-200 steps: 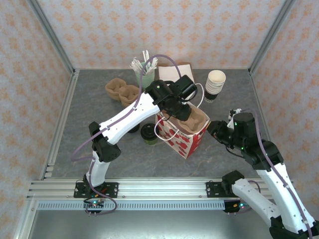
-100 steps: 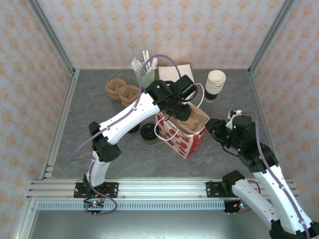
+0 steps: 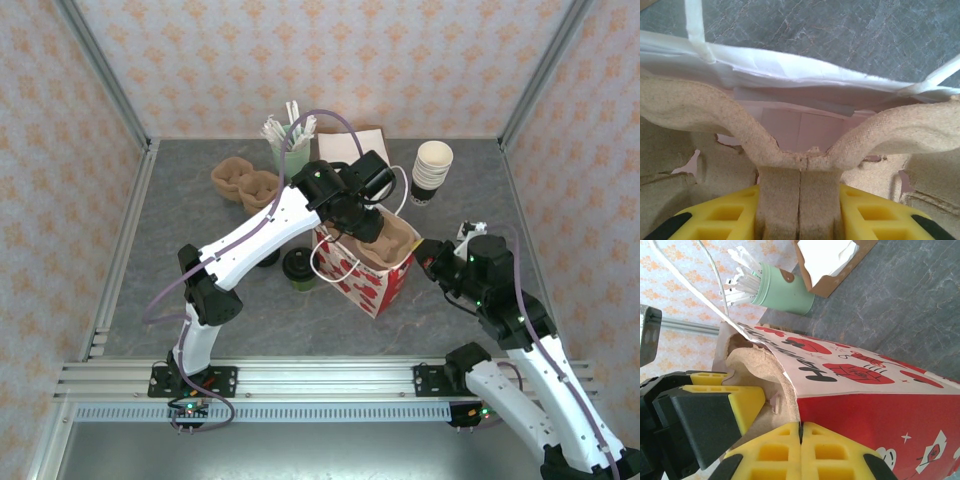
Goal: Pack the takeout coffee
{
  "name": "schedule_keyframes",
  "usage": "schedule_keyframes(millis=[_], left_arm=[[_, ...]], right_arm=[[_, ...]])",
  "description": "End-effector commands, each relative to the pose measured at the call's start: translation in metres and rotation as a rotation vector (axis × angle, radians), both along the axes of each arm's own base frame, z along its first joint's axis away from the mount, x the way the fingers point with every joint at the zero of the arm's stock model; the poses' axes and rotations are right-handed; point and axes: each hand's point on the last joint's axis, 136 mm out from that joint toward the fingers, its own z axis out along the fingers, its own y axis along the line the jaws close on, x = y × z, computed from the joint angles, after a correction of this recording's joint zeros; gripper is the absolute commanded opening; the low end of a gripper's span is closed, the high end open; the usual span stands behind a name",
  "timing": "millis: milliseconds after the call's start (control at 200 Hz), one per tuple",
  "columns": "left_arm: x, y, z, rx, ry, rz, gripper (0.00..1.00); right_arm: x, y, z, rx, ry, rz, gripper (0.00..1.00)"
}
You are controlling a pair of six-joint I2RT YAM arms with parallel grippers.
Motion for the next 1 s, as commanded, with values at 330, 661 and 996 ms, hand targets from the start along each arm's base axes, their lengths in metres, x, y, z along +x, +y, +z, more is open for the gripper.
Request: schedule_keyframes(millis=[330, 661, 996], left_arm=[[0.003, 0.003, -0.015, 0.056, 0.006, 0.035, 0.36], [0.004, -0.002, -0.028, 0.068, 0.028, 0.032, 0.36], [0.012, 0.006, -0.036, 0.123, 0.007, 0.045, 0.37]], right_arm=[[-0.013, -0.019, 0.011, -0.113, 0.005, -0.024, 0.00], [-0.019, -0.015, 0.012, -0.106, 0.021, 0.010, 0.00], [-0.025, -0.010, 0.004, -0.163, 0.084, 0.079, 0.00]])
